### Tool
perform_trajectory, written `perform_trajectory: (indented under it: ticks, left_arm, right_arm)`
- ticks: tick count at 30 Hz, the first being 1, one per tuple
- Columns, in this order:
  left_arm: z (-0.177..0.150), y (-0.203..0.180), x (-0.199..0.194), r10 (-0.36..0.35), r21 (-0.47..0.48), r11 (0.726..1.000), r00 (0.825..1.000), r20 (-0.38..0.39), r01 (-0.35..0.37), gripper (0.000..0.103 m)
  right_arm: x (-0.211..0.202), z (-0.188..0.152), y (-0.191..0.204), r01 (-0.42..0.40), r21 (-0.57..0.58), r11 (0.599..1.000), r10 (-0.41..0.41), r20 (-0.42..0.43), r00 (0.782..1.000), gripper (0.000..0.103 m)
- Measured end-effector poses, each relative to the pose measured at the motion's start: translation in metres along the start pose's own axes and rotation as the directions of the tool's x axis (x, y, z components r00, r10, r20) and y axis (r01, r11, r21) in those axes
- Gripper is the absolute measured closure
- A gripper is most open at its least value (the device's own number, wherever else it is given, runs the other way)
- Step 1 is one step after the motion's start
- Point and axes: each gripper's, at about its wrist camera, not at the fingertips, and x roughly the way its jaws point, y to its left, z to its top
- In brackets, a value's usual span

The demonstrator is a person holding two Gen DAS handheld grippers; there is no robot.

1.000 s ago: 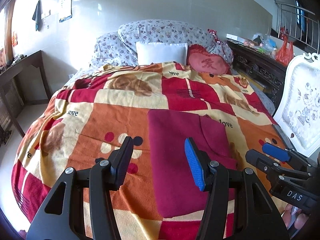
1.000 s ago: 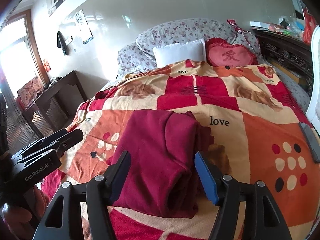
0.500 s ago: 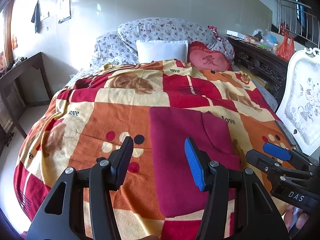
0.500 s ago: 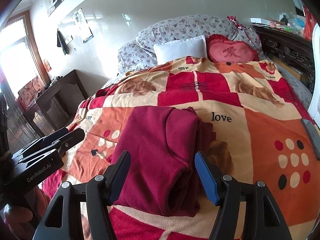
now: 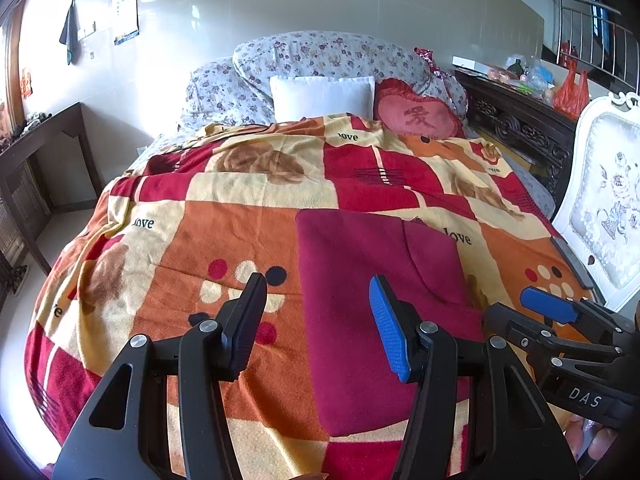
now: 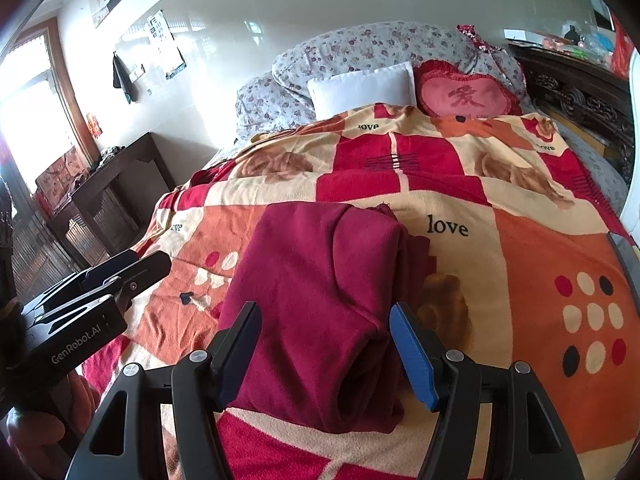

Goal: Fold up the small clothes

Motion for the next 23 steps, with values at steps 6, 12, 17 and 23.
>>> perform_trajectory:
  ticks: [6,12,17,23]
  left_arm:
    - [-0.003,-0.002,0.005,-0.002,0.002,1.000,1.000,-0.007,0.002,0.050]
    - [-0.004,0.000,0.011,-0.001,0.002,1.000,1.000,-0.017,0.001,0.050]
    - [-0.005,0.003,0.015,0.015,0.003,1.000,1.000,-0.013,-0.015,0.050]
    - [-0.004,0.017,0.026,0.013,-0.028,1.000,0.999,-0.034,-0.014,0.050]
  right_arm:
    - [0.004,0.000,-0.001,-0.002,0.001,1.000,0.002,-0.012,1.000,0.039]
    - [0.007,-0.001,-0.001,-0.004,0.001,1.000,0.004,-0.022,1.000,0.039]
    - [0.013,-0.002,-0.002,-0.008,0.009,1.000,0.008,-0.035,0.999,0.039]
    - [0.018,-0.002,-0.012,-0.002,0.023,1.000,0.003,-0.044,0.999,0.039]
